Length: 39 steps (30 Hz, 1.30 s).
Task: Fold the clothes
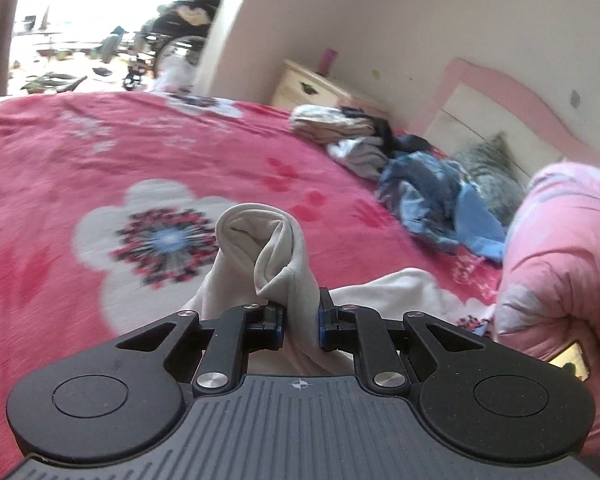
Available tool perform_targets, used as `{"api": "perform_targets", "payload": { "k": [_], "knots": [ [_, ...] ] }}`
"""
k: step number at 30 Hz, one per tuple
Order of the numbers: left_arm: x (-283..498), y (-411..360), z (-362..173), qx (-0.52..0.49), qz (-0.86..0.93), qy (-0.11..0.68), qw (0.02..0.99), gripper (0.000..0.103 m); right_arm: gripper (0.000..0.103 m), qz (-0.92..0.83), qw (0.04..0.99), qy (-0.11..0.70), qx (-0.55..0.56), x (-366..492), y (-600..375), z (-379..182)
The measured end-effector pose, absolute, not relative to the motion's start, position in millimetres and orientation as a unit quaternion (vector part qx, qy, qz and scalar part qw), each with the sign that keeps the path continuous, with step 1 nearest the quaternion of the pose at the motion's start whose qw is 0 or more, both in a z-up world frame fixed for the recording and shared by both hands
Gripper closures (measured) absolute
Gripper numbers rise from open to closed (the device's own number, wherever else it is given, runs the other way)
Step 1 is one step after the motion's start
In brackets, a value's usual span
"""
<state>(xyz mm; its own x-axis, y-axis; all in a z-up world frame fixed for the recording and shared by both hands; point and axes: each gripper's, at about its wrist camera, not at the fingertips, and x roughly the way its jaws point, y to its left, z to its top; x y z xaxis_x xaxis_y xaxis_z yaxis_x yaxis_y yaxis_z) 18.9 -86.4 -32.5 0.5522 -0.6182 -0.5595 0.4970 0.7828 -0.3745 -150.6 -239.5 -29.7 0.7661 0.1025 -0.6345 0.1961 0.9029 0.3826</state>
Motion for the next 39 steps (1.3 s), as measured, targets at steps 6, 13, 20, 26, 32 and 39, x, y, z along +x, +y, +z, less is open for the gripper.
{"api": "perform_targets", "payload": {
  "k": [6, 13, 20, 26, 32, 39],
  "knots": [
    [31.5, -155.6, -36.5, -0.04, -0.353, 0.36, 0.863, 0.09, 0.093, -0.07, 0.909, 0.316, 0.262, -152.6, -293.5, -36.6],
    [39.2, -231.6, -44.0, 0.014, -0.383, 0.361, 0.85, 0.09, 0.093, -0.114, 0.894, 0.296, 0.317, -156.2, -355.1, -52.5],
    [46.0, -291.4, -61.0, 0.065, -0.405, 0.376, 0.831, 0.09, 0.093, -0.146, 0.871, 0.288, 0.371, -162.4, -403.2, -77.2],
    [48.7, -325.8, -77.3, 0.091, -0.421, 0.39, 0.814, 0.09, 0.093, -0.166, 0.859, 0.286, 0.392, -166.5, -427.3, -91.9],
    [58.8, -348.1, -95.6, 0.119, -0.451, 0.428, 0.774, 0.078, 0.093, -0.188, 0.839, 0.297, 0.416, -169.9, -446.5, -118.5],
    [89.6, -320.1, -76.2, 0.009, -0.491, 0.436, 0.754, 0.067, 0.093, -0.191, 0.811, 0.29, 0.47, -176.2, -462.0, -138.7]
  ]
}}
